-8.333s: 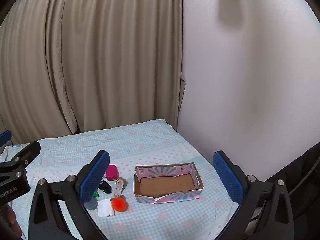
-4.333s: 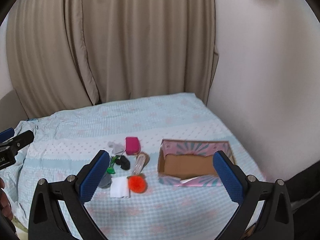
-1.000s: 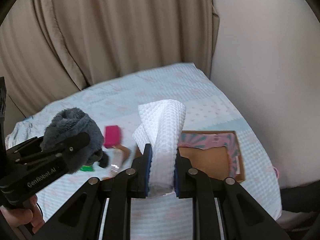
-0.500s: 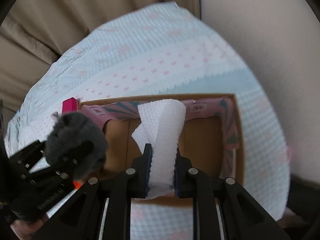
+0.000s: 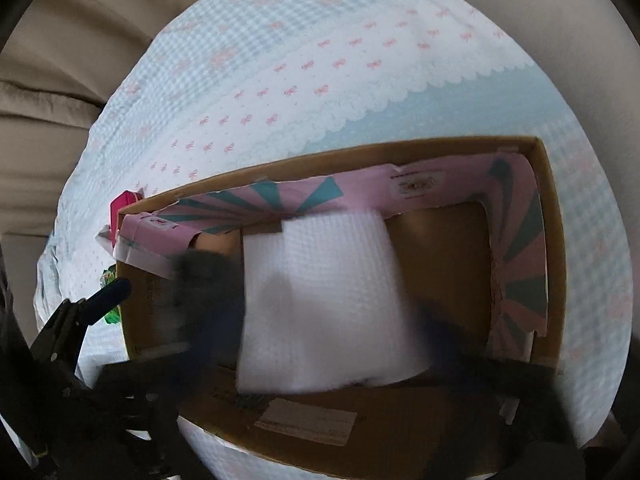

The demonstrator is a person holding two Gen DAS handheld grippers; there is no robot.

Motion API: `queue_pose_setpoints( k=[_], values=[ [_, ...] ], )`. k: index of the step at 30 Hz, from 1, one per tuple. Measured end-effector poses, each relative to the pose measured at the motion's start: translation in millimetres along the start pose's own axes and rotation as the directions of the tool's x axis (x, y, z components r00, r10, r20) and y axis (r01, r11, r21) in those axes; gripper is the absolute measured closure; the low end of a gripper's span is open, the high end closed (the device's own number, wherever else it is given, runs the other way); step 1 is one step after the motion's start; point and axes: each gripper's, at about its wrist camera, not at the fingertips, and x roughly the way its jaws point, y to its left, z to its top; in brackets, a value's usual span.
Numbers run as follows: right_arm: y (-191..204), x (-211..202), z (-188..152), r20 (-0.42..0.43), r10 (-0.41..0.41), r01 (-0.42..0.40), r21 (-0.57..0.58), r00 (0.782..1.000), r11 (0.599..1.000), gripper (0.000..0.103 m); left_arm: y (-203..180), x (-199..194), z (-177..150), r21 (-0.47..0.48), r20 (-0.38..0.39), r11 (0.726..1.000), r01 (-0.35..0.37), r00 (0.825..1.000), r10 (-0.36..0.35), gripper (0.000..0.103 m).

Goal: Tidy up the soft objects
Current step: 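Carry both items over the pink box and open both tools to drop them, then lift both tools away from the box back toward the remaining items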

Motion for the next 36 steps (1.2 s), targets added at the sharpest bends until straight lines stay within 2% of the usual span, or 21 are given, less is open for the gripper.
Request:
queue_pose_setpoints(
  k=[6, 11, 16, 19, 22, 27, 30, 32, 36],
  values=[
    [-2.9, -3.9, -6.1, 0.013, -0.008, 0.008, -0.012, 1.000, 1.000, 0.000, -1.1, -8.2, -6.2, 0.019, -0.006, 1.000, 0.006, 1.000, -0.006, 0.000],
    [2.7, -20.6, -9.8, 0.057, -0.020, 0.022, -0.031, 0.998, 0.999, 0.000, -2.3, -19.8, -10.1, 0.008, -0.009, 0.999, 0.037, 0.999, -0.037, 0.000],
    [17.7, -54.6, -18.2, 0.117, -0.051, 0.058, -0.062, 0.992, 0.996, 0.000, -0.7, -53.5, -14.5, 0.013, 0.040, 0.999, 0.041, 0.998, -0.041, 0.000],
    [31.9, -86.0, -27.4, 0.186, -0.060, 0.076, -0.080, 0.981, 0.994, 0.000, 4.7, -80.3, -18.3, 0.014, 0.081, 0.999, 0.041, 0.996, -0.042, 0.000],
    [48.8, -116.1, -37.0, 0.249, -0.098, 0.128, -0.108, 0.964, 0.986, 0.000, 9.6, -113.2, -26.0, 0.020, 0.134, 0.999, 0.030, 0.990, -0.032, 0.000],
    [89.3, -175.7, -63.4, 0.378, -0.117, 0.187, -0.155, 0.919, 0.970, 0.000, 30.9, -177.7, -44.6, 0.014, 0.237, 1.000, 0.018, 0.971, -0.021, 0.000],
    [115.5, -207.3, -84.1, 0.453, -0.108, 0.201, -0.163, 0.885, 0.966, 0.000, 47.9, -217.1, -61.3, 0.000, 0.298, 1.000, 0.000, 0.955, 0.000, 0.000],
    [134.0, -227.1, -101.4, 0.501, -0.083, 0.188, -0.163, 0.861, 0.969, 0.000, 65.5, -246.7, -77.4, -0.014, 0.350, 1.000, -0.018, 0.937, 0.022, 0.000],
    [169.2, -250.2, -133.8, 0.570, -0.077, 0.201, -0.158, 0.818, 0.967, 0.000, 96.7, -286.6, -103.5, -0.035, 0.410, 0.999, -0.022, 0.912, 0.034, 0.000]
  ],
)
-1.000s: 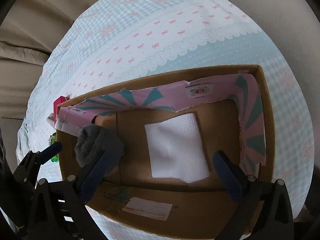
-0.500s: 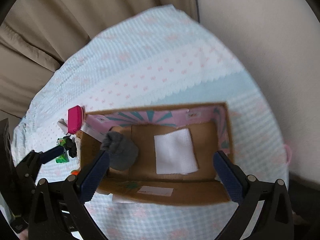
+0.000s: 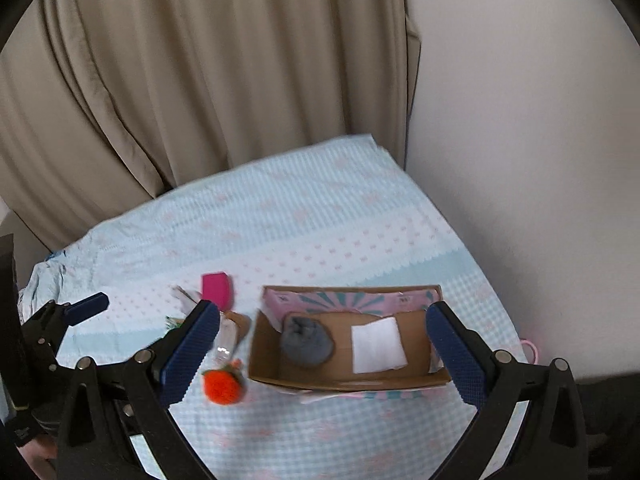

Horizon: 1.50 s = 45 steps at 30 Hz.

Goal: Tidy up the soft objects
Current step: 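Lift both tools away from the box back toward the remaining items, then grasp the green wet-wipe pack with the left tool while the right tool grasps the orange pompom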

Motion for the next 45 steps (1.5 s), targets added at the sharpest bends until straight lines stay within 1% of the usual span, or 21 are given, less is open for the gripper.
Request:
queue_pose_setpoints(
  k=[3, 6, 9, 10, 12, 16, 18, 20, 24, 28, 31, 35, 37, 40, 44, 45],
  values=[
    [28.7, -26.1, -9.9, 0.054, -0.017, 0.017, -0.003, 0.998, 1.000, 0.000, 26.6, -30.1, -8.8, -0.014, 0.039, 1.000, -0.016, 0.999, 0.017, 0.000],
    [56.3, -43.9, -21.5, 0.085, -0.028, 0.029, -0.004, 0.996, 1.000, 0.000, 54.8, -60.2, -20.6, -0.030, 0.079, 0.999, -0.040, 0.996, 0.042, 0.000],
    [78.9, -54.2, -32.2, 0.097, -0.019, 0.018, 0.012, 0.995, 1.000, 0.000, 79.6, -84.9, -34.7, -0.032, 0.117, 0.996, -0.089, 0.989, 0.092, 0.000],
    [85.8, -57.6, -35.9, 0.108, -0.019, 0.017, 0.021, 0.994, 1.000, 0.000, 89.9, -93.4, -40.8, -0.030, 0.128, 0.993, -0.114, 0.985, 0.117, 0.000],
    [100.4, -63.9, -44.1, 0.137, -0.023, 0.019, 0.032, 0.990, 0.999, 0.000, 106.4, -103.3, -50.5, -0.036, 0.138, 0.990, -0.137, 0.980, 0.141, 0.000],
    [127.4, -70.4, -55.6, 0.168, -0.054, 0.048, 0.037, 0.984, 0.998, 0.000, 140.8, -112.7, -64.5, -0.060, 0.145, 0.992, -0.112, 0.982, 0.119, 0.000],
    [139.4, -68.5, -59.1, 0.168, -0.066, 0.058, 0.052, 0.984, 0.997, 0.000, 155.3, -114.3, -70.1, -0.071, 0.146, 0.992, -0.109, 0.982, 0.118, 0.000],
    [149.6, -67.7, -62.2, 0.172, -0.060, 0.051, 0.057, 0.983, 0.997, 0.000, 173.9, -112.0, -74.5, -0.083, 0.146, 0.992, -0.094, 0.984, 0.106, 0.000],
    [172.5, -58.2, -72.0, 0.176, -0.052, 0.044, 0.047, 0.983, 0.998, 0.000, 199.6, -103.0, -81.6, -0.087, 0.143, 0.994, -0.062, 0.987, 0.074, 0.000],
    [194.7, -40.7, -84.9, 0.161, -0.060, 0.053, 0.045, 0.985, 0.998, 0.000, 222.8, -75.6, -82.6, -0.087, 0.115, 0.995, -0.040, 0.992, 0.050, 0.000],
    [206.5, -14.6, -96.9, 0.142, -0.063, 0.058, 0.042, 0.988, 0.997, 0.000, 236.0, -48.2, -85.7, -0.088, 0.094, 0.996, -0.011, 0.995, 0.019, 0.000],
    [215.7, 25.1, -116.4, 0.124, -0.079, 0.074, 0.046, 0.989, 0.996, 0.000, 244.6, 2.5, -96.4, -0.073, 0.045, 0.997, 0.012, 0.999, -0.008, 0.000],
    [217.4, 48.0, -127.9, 0.102, -0.091, 0.085, 0.055, 0.991, 0.995, 0.000, 249.8, 36.4, -105.8, -0.059, 0.014, 0.998, 0.020, 1.000, -0.019, 0.000],
    [216.3, 86.9, -148.1, 0.052, -0.105, 0.101, 0.089, 0.993, 0.991, 0.000, 251.3, 78.6, -115.8, -0.041, -0.021, 0.999, 0.023, 1.000, -0.024, 0.000],
    [210.7, 138.9, -178.5, -0.019, -0.128, 0.129, 0.133, 0.992, 0.983, 0.000, 251.9, 134.8, -129.2, -0.045, -0.058, 0.998, 0.041, 0.997, -0.044, 0.000],
    [209.3, 147.5, -183.6, -0.026, -0.131, 0.133, 0.139, 0.991, 0.981, 0.000, 251.2, 148.1, -132.8, -0.041, -0.066, 0.998, 0.044, 0.997, -0.047, 0.000]
  ],
)
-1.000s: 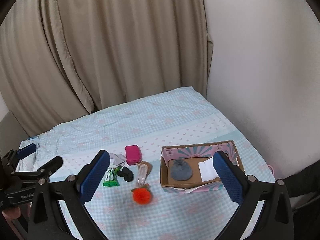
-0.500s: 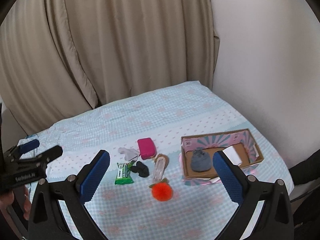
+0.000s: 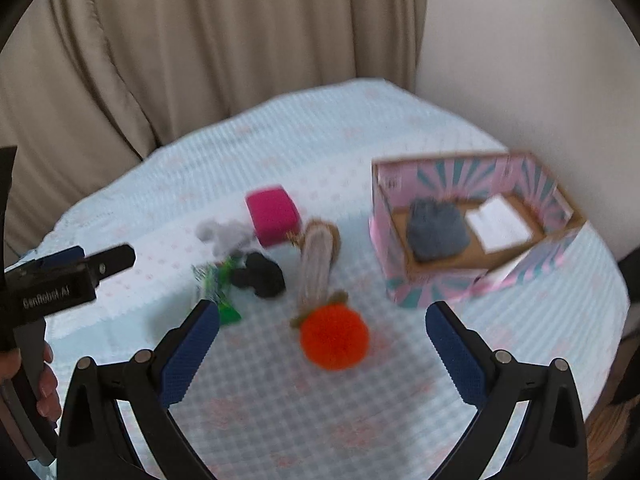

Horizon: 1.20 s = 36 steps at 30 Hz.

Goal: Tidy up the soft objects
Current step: 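Grasp the green wet-wipe pack with the left tool while the right tool grasps the orange pompom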

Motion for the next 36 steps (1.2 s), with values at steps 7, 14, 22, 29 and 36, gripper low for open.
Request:
queue_pose_setpoints(
  k=[7, 14, 22, 29, 36],
  values=[
    [-10.8, 71.6, -36.0, -0.035, -0.051, 0.052, 0.027, 0.998, 0.998, 0.000, -4.3, 83.1, -21.8, 0.005, -0.047, 1.000, 0.009, 0.999, -0.008, 0.005],
    [-20.3, 121.7, -54.4, -0.065, -0.026, 0.031, 0.077, 0.998, 0.997, 0.001, -6.3, 133.2, -32.0, -0.004, -0.073, 1.000, 0.025, 0.997, -0.025, 0.010],
    [-17.2, 147.8, -57.5, -0.070, 0.019, -0.014, 0.070, 0.997, 0.997, 0.025, -3.4, 156.3, -31.4, 0.000, -0.086, 1.000, 0.012, 0.996, -0.012, 0.032],
    [-14.6, 158.6, -57.1, -0.071, 0.041, -0.036, 0.077, 0.997, 0.996, 0.048, -1.4, 155.7, -33.7, 0.026, -0.090, 1.000, 0.008, 0.996, -0.006, 0.054],
    [-14.3, 160.6, -57.1, -0.077, 0.045, -0.039, 0.080, 0.996, 0.996, 0.067, -0.5, 150.0, -35.5, 0.052, -0.072, 0.999, 0.005, 0.997, -0.002, 0.065]
  ],
)
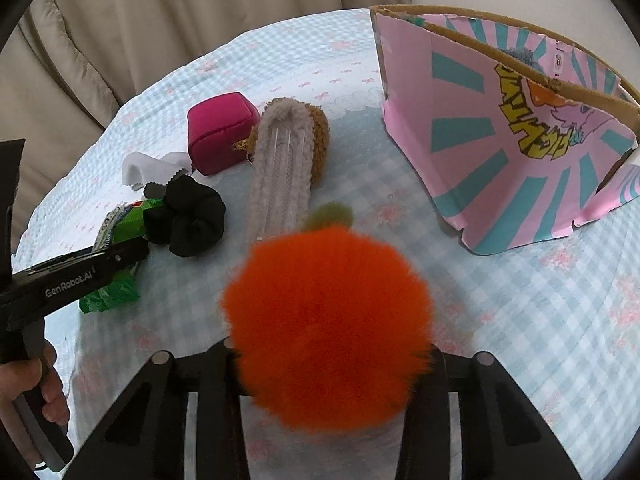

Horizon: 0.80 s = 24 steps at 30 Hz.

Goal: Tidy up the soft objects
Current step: 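Grasp the green wet-wipe pack with the left tool while the right tool grasps the orange pompom, then carry both items over the pink box and release them inside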

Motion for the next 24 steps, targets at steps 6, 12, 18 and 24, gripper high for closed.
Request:
queue_pose_setpoints(
  k=[6, 12, 18, 24],
  values=[
    [-2.8, -8.9, 0.4, 0.007, -0.004, 0.004, 0.017, 1.000, 1.000, 0.069, 2.0, -15.2, -0.6, -0.011, 0.025, 1.000, 0.006, 1.000, -0.005, 0.066],
    [-2.0, -28.2, 5.6, 0.038, -0.003, 0.003, -0.001, 0.999, 1.000, 0.069, 1.3, -40.3, 2.0, -0.027, 0.044, 1.000, 0.005, 0.999, -0.003, 0.067],
    [2.7, -64.4, 19.4, 0.069, 0.004, -0.003, -0.015, 0.998, 1.000, 0.069, -3.1, -87.0, 11.1, -0.057, 0.068, 0.998, 0.009, 0.998, -0.005, 0.067],
    [8.3, -124.1, 46.1, 0.108, 0.018, -0.015, -0.023, 0.994, 1.000, 0.069, -18.9, -156.9, 30.0, -0.053, 0.112, 0.999, -0.005, 0.994, 0.011, 0.067]
  ],
)
